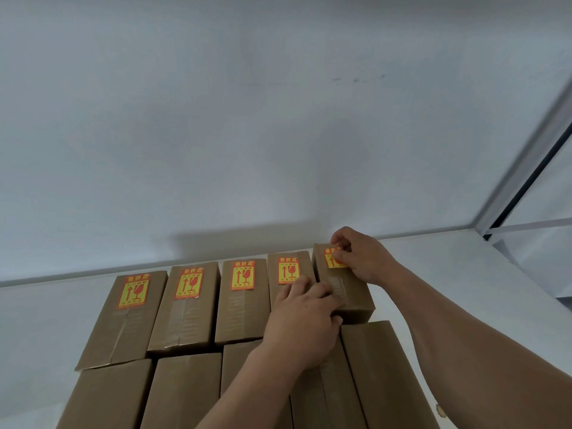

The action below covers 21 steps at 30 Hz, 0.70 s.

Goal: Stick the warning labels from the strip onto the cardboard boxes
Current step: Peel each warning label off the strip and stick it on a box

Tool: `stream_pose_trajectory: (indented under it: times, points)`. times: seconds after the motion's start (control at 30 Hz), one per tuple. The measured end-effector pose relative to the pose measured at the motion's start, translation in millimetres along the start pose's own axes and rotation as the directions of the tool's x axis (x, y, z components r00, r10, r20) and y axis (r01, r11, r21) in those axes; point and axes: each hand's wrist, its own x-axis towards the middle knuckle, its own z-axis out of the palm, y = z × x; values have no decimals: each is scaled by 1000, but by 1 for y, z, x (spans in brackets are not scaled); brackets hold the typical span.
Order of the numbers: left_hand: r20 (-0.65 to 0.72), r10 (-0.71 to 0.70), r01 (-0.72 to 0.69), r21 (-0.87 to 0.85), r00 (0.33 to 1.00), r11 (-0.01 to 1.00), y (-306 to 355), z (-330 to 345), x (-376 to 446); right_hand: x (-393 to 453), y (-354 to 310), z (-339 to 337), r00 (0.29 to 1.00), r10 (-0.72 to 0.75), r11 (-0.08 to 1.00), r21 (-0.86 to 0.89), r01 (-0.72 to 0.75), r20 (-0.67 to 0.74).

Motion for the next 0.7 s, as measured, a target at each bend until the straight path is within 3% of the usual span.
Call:
stream_pose_trajectory:
  times: [0.23, 0.47, 0.7]
  points:
    - [-31, 0, 1, 20, 1000, 1000, -1, -1, -2, -11, 12, 10, 991, -6, 999, -46, 0, -136]
    - [-21, 4, -3, 42, 1000, 999, -1, 0, -4, -24, 14, 10, 998, 18, 997, -70, -13, 66]
    - [-13, 1, -1, 40, 1000, 999, -3, 0, -4, -17, 4, 3, 992, 62, 993, -110, -50, 105]
